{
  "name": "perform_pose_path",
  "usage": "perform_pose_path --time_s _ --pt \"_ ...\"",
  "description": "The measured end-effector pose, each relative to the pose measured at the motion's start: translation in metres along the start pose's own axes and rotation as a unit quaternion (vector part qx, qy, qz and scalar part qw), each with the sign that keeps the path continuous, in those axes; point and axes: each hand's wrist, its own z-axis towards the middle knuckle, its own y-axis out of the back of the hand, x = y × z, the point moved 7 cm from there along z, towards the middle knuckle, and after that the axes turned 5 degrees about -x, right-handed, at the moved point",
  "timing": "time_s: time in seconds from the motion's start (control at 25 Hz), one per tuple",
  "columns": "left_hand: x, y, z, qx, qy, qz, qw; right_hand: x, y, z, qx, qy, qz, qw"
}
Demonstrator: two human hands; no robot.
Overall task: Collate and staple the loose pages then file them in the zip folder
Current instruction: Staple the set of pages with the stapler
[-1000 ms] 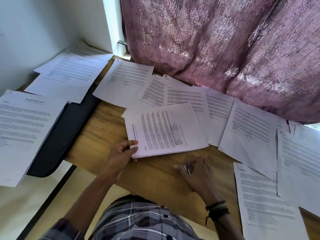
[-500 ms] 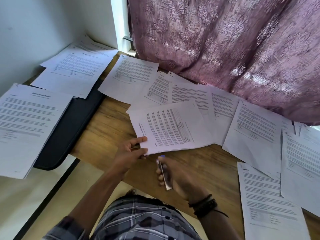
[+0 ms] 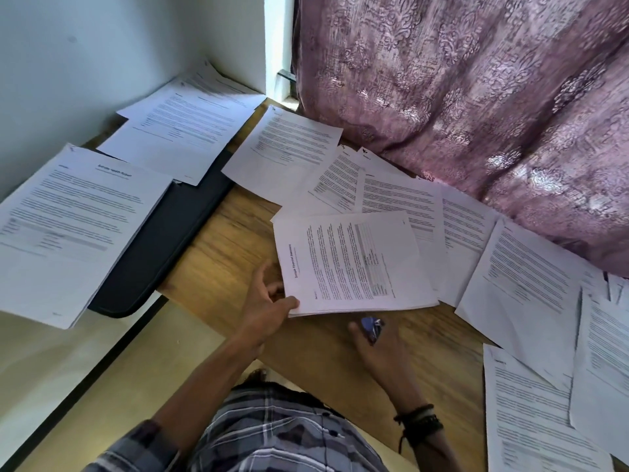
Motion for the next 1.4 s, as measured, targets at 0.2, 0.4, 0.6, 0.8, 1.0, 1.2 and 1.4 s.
perform_pose_path --time_s 0.2,0.4,0.6,0.8,1.0,1.2,1.4 --pt "-0.002 0.004 0.017 -0.025 0.066 -0.035 0.997 -0.018 0.013 -0.006 -0.026 0.041 -0.051 0.998" --pt "-0.033 -0.008 0.029 -0.033 0.11 0.004 0.993 -0.022 0.013 -0.012 -0.05 0.081 -0.122 0.988" --pt "-0.062 -0.023 0.039 0.007 0.049 0.032 0.998 -0.021 0.018 -0.01 -0.074 0.107 -0.168 0.977" --pt "-0.117 -0.02 0.024 0.019 -0.203 0.032 0.978 -0.028 0.058 0.025 -0.13 0.043 -0.07 0.988" --pt "-0.153 -0.014 0.006 0.045 -0.348 0.028 0.936 0.015 0.107 0.08 -0.08 0.069 0.234 0.966" --pt "-0.161 -0.003 0.005 0.038 -0.361 0.009 0.932 0.043 0.12 0.107 -0.092 0.228 0.212 0.946" --pt "-0.144 0.008 0.014 0.005 -0.382 -0.008 0.924 0.048 0.106 0.091 -0.134 0.319 0.101 0.933"
